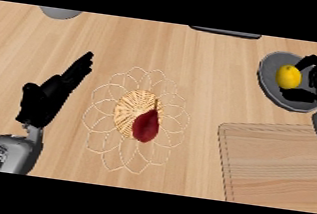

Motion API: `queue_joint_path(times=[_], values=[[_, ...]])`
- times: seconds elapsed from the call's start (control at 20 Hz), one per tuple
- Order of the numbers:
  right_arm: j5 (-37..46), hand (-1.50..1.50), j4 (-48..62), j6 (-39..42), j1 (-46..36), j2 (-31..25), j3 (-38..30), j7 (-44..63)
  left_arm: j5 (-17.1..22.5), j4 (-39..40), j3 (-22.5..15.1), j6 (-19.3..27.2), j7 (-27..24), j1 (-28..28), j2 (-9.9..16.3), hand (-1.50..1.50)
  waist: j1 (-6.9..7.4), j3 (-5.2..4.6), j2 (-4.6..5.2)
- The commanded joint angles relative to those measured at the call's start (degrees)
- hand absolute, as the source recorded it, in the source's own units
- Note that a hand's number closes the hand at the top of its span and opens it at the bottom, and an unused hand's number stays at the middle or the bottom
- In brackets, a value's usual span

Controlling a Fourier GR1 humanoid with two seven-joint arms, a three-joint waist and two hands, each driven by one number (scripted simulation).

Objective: Pick the lemon from the cutting board and place it in the pan

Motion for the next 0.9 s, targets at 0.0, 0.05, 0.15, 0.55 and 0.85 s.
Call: queue_joint_path(times=[0.0,0.05,0.15,0.55,0.85], values=[[0.04,1.5,8.69,-1.29,-4.59,-1.22,-2.07,-2.81,-0.28,-5.0,-1.43,-0.78,2.27,2.47,0.21,0.0,1.23,0.08,0.15],[-0.54,1.5,9.69,-2.87,-4.08,-0.88,-2.93,-5.65,-0.1,-1.56,-0.03,-0.51,1.36,0.58,0.03,0.0,0.34,0.04,0.12],[0.74,1.5,11.2,-2.0,-8.25,-1.26,-2.14,-2.87,0.2,-0.41,0.28,-0.43,2.15,-2.74,-0.5,0.0,0.72,0.04,0.36],[1.24,-1.5,18.11,8.31,-6.94,-3.59,-1.98,4.33,-1.51,0.42,-1.84,0.26,-0.31,-1.9,-2.09,0.0,2.43,0.28,1.54],[-7.85,-1.5,15.98,12.5,-8.14,-2.74,-10.69,-2.22,-1.77,0.16,-1.58,0.91,0.63,-2.17,-2.35,0.0,2.02,0.41,1.52]])
